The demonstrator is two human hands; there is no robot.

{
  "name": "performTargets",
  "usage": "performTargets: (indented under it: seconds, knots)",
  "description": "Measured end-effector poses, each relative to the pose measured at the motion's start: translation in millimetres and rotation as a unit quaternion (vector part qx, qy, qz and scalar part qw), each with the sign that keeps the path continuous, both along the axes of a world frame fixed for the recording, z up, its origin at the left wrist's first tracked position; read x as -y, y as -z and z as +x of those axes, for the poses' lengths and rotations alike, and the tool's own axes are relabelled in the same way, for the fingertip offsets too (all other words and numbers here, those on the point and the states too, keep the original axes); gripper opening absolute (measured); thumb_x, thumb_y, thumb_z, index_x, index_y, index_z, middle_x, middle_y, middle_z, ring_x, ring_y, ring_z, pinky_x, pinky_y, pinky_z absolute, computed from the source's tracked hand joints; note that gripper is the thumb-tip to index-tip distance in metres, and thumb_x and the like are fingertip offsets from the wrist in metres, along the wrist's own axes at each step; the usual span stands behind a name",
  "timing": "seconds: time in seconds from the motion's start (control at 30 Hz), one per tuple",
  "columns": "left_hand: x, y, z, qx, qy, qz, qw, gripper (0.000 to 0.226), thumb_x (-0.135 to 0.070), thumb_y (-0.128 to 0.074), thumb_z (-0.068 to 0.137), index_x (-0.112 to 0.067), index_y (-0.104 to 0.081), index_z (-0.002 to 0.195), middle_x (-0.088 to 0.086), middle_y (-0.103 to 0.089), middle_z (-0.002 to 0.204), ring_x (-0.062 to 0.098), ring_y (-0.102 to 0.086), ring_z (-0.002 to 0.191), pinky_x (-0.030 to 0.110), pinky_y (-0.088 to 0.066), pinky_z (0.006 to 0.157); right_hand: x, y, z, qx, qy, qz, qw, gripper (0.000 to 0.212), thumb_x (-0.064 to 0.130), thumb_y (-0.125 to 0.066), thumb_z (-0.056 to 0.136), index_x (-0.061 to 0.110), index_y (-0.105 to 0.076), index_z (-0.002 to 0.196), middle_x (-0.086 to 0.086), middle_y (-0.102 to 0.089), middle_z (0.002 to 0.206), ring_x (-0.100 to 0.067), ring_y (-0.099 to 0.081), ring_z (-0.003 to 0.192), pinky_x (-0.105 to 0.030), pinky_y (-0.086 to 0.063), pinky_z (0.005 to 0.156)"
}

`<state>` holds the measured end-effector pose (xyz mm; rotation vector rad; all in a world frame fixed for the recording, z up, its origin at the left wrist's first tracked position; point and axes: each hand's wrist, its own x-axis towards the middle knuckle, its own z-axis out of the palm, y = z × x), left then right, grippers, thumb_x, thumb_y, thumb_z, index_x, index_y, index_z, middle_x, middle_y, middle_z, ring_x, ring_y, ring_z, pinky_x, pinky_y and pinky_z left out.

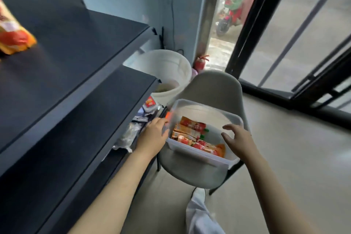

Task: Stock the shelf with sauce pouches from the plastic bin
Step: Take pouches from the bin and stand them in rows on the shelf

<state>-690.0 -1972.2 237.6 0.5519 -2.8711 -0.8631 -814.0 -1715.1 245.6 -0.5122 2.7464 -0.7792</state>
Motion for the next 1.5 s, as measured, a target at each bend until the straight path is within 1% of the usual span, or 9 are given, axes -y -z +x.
performTargets:
  seconds: [0.33, 0.5, 0.63, 0.73, 0.8, 0.93, 1.13, 1.37, 1.5]
  knots:
    - [-16, 142, -128, 0.214, 0.015, 0.087, 0.973, 0.044, -0.031, -0.054, 0.097, -0.015, -0.048, 0.138, 0.003, -0.048, 0.138, 0.024, -0.047, 0.127, 0.04, -0.043, 0.102, -9, 145, -113, 0.181, 0.022, 0.064, 0.981, 0.035, 0.02, -0.061, 0.093, 0.007, -0.061, 0.125, -0.008, -0.065, 0.125, -0.024, -0.058, 0.117, -0.029, -0.04, 0.097]
    - [-8, 222, -180, 0.29, 0.047, 0.114, 0.949, 0.051, -0.034, -0.062, 0.092, -0.019, -0.047, 0.138, 0.003, -0.045, 0.143, 0.023, -0.047, 0.129, 0.04, -0.042, 0.106, -11, 236, -135, 0.267, 0.027, 0.111, 0.957, 0.034, 0.028, -0.061, 0.093, 0.01, -0.062, 0.122, -0.007, -0.067, 0.12, -0.023, -0.06, 0.109, -0.025, -0.04, 0.083]
    - [7, 275, -205, 0.369, 0.077, 0.127, 0.917, 0.066, -0.04, -0.068, 0.086, -0.023, -0.041, 0.144, 0.004, -0.038, 0.15, 0.027, -0.043, 0.133, 0.046, -0.041, 0.108, -6, 293, -140, 0.317, 0.036, 0.122, 0.94, 0.041, 0.028, -0.06, 0.093, 0.01, -0.056, 0.13, -0.012, -0.061, 0.127, -0.028, -0.058, 0.114, -0.034, -0.044, 0.096]
    - [18, 300, -208, 0.39, 0.084, 0.092, 0.912, 0.066, -0.042, -0.068, 0.086, -0.021, -0.043, 0.144, 0.004, -0.04, 0.148, 0.03, -0.043, 0.13, 0.043, -0.039, 0.109, 2, 318, -143, 0.313, 0.055, 0.106, 0.942, 0.045, 0.028, -0.06, 0.094, 0.009, -0.053, 0.134, -0.013, -0.057, 0.133, -0.029, -0.054, 0.119, -0.036, -0.041, 0.1]
    - [21, 308, -210, 0.367, 0.068, 0.117, 0.92, 0.06, -0.032, -0.07, 0.087, -0.018, -0.046, 0.14, 0.004, -0.044, 0.144, 0.025, -0.047, 0.127, 0.037, -0.04, 0.105, 3, 330, -142, 0.302, 0.055, 0.119, 0.944, 0.047, 0.033, -0.057, 0.095, 0.012, -0.051, 0.137, -0.011, -0.056, 0.136, -0.03, -0.049, 0.124, -0.036, -0.038, 0.102]
    - [24, 312, -207, 0.355, 0.076, 0.133, 0.922, 0.057, -0.027, -0.072, 0.085, -0.016, -0.051, 0.136, 0.002, -0.045, 0.138, 0.022, -0.052, 0.119, 0.034, -0.043, 0.102, 3, 343, -139, 0.243, 0.015, 0.214, 0.946, 0.046, 0.05, -0.046, 0.096, 0.028, -0.052, 0.136, -0.001, -0.053, 0.142, -0.031, -0.039, 0.131, -0.037, -0.031, 0.103]
    - [27, 314, -207, 0.348, 0.066, 0.149, 0.923, 0.039, -0.021, -0.074, 0.084, -0.014, -0.064, 0.121, 0.003, -0.051, 0.128, 0.022, -0.055, 0.112, 0.033, -0.045, 0.1, 5, 342, -142, 0.214, -0.009, 0.265, 0.94, 0.047, 0.06, -0.044, 0.093, 0.038, -0.056, 0.133, 0.0, -0.056, 0.134, -0.033, -0.037, 0.124, -0.036, -0.028, 0.095]
    - [24, 320, -204, 0.36, 0.013, 0.176, 0.916, 0.035, -0.019, -0.076, 0.083, -0.013, -0.063, 0.115, 0.002, -0.059, 0.107, 0.017, -0.056, 0.094, 0.025, -0.044, 0.079, 12, 342, -146, 0.198, -0.007, 0.263, 0.944, 0.037, 0.056, -0.054, 0.09, 0.032, -0.071, 0.112, -0.002, -0.06, 0.119, -0.032, -0.04, 0.113, -0.037, -0.03, 0.091]
    - [25, 323, -204, 0.384, 0.025, 0.171, 0.907, 0.007, -0.019, -0.072, 0.085, -0.015, -0.067, 0.088, 0.004, -0.066, 0.097, 0.02, -0.059, 0.09, 0.026, -0.042, 0.073, 14, 340, -148, 0.223, 0.02, 0.209, 0.952, 0.032, 0.047, -0.064, 0.087, 0.022, -0.076, 0.104, -0.005, -0.059, 0.103, -0.03, -0.043, 0.105, -0.035, -0.035, 0.082]
